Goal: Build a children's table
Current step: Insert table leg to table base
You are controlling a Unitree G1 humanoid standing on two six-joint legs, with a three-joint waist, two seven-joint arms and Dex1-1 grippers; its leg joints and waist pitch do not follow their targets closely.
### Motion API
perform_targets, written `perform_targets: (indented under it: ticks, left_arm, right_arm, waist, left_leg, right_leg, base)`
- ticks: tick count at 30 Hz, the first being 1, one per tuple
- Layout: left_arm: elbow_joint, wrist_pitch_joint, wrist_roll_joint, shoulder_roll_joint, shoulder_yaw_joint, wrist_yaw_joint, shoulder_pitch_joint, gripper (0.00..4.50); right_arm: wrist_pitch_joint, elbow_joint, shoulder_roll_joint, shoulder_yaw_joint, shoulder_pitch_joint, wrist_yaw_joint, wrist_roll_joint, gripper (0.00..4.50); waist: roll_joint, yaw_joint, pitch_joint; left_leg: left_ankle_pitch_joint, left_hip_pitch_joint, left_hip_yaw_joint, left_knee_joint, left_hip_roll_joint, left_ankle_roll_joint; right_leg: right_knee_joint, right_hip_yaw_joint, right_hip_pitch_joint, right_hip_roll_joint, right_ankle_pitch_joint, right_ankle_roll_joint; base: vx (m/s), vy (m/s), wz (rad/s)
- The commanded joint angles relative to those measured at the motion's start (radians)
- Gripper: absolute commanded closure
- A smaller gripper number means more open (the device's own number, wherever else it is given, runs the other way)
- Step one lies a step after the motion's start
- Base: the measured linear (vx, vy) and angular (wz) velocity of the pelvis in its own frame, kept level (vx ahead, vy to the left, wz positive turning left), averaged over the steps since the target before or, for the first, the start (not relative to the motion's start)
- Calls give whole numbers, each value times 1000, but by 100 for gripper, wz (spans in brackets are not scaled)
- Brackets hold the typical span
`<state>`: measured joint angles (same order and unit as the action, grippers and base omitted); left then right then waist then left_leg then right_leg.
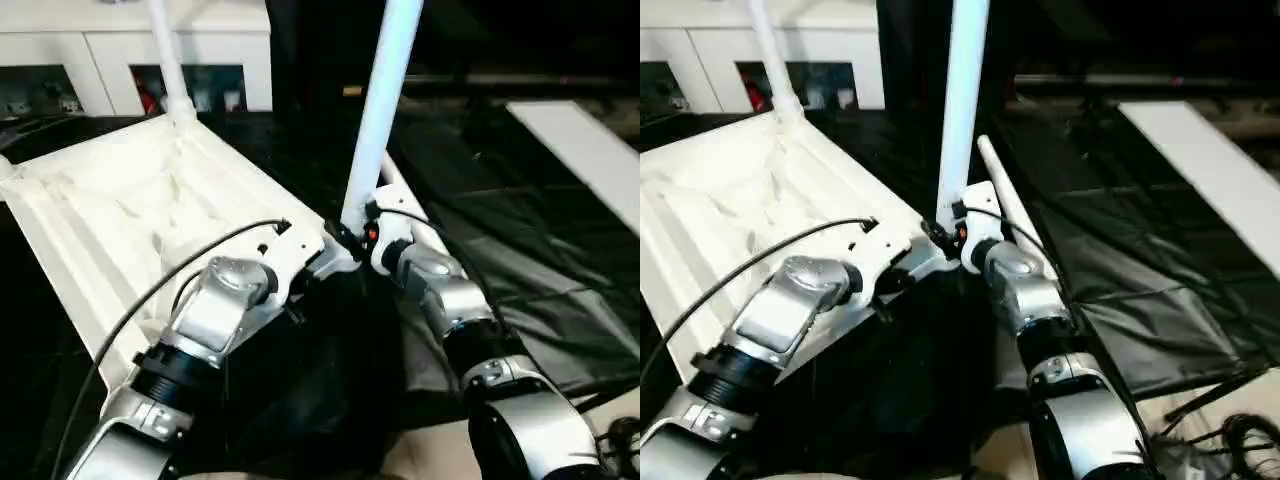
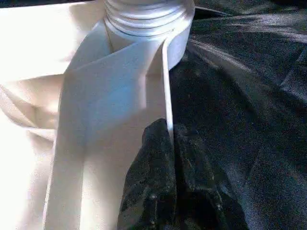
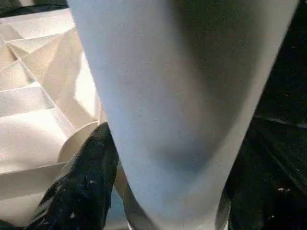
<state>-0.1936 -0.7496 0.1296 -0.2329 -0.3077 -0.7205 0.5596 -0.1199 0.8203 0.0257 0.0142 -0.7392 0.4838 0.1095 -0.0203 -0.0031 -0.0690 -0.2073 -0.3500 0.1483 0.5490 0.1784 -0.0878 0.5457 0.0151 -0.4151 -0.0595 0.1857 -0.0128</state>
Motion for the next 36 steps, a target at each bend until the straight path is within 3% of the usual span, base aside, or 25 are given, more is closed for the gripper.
perform_targets:
  ticks: [1,4,8,10,13,15,16,17,19,20,22,25,29,34,36]
  left_arm:
    - [-2,43,-30,19,-59,-51,0,450]
    - [13,63,-33,-7,-57,-77,-12,450]
    - [32,112,-47,-51,-56,-124,-35,450]
    - [34,164,-50,-77,-59,-149,-45,450]
    - [50,274,-92,-130,-37,-235,-78,450]
    - [57,311,-110,-144,-24,-260,-88,450]
    - [58,314,-112,-144,-23,-263,-89,450]
    - [59,385,-141,-165,-3,-311,-102,450]
    - [54,424,-153,-177,3,-332,-107,450]
    - [51,434,-165,-185,12,-345,-111,450]
    - [40,450,-174,-194,20,-351,-114,450]
    - [20,480,-183,-217,30,-377,-132,450]
    - [5,507,-180,-234,30,-399,-143,450]
    - [2,527,-196,-244,36,-420,-147,450]
    - [-1,534,-200,-249,41,-426,-144,450]
  right_arm:
    - [-72,35,-40,60,43,89,3,101]
    - [-77,-39,-15,77,64,161,18,68]
    - [-72,-153,38,118,106,278,28,35]
    - [-59,-193,67,137,123,317,20,14]
    - [-9,-281,140,172,161,404,0,8]
    - [-16,-310,160,173,172,438,6,8]
    - [-16,-312,161,173,173,441,6,8]
    - [-4,-343,196,178,186,493,7,8]
    - [1,-360,213,182,194,517,8,8]
    - [1,-371,227,184,199,538,13,8]
    - [-3,-382,244,189,205,558,25,8]
    - [35,-366,265,191,211,590,20,8]
    - [45,-355,277,179,213,602,22,8]
    - [83,-321,286,167,212,590,15,8]
    - [109,-293,280,161,206,570,9,33]
  waist:
    - [6,4,21]
    - [7,15,28]
    - [7,19,35]
    - [7,22,40]
    - [9,28,49]
    - [10,33,57]
    - [10,34,58]
    - [8,37,62]
    - [5,40,58]
    - [7,42,55]
    - [7,42,52]
    - [8,42,47]
    - [6,40,47]
    - [6,42,46]
    - [8,41,39]
  left_leg:
    - [-378,-8,-2,-90,41,23]
    - [-287,-5,7,-86,43,39]
    - [-223,-5,18,-77,46,56]
    - [-136,-9,26,-67,45,65]
    - [-35,-5,32,-52,41,88]
    - [65,2,38,-41,38,128]
    - [83,4,39,-38,36,139]
    - [114,2,38,-33,35,158]
    - [96,-6,39,-31,36,175]
    - [49,-3,39,-33,40,170]
    - [-28,1,38,-39,46,141]
    - [-88,0,37,-42,47,101]
    - [-86,-2,37,-40,43,88]
    - [-32,-3,39,-34,40,106]
    - [-33,-6,38,-34,39,113]
  right_leg:
    - [-72,-33,22,-66,415,-142]
    - [-66,-33,29,-64,341,-160]
    - [-57,-29,34,-60,279,-183]
    - [-39,-27,42,-57,153,-217]
    - [-17,-26,52,-53,-27,-254]
    - [3,-25,54,-47,-220,-293]
    - [7,-25,55,-46,-255,-303]
    - [14,-25,57,-45,-307,-317]
    - [16,-26,56,-48,-305,-318]
    - [11,-24,53,-50,-231,-314]
    - [2,-24,51,-52,-93,-301]
    - [-5,-26,48,-55,19,-280]
    - [-2,-30,48,-52,19,-265]
    - [8,-29,48,-49,-72,-283]
    - [8,-28,47,-49,-76,-286]
  base:
    - [0,0,0]
    - [0,0,0]
    - [28,-16,2]
    - [30,-12,1]
    - [70,-11,0]
    - [56,-4,1]
    - [0,0,0]
    - [0,0,0]
    - [0,0,0]
    - [0,0,0]
    - [0,0,0]
    - [0,0,0]
    - [0,0,0]
    - [0,0,0]
    - [0,0,0]
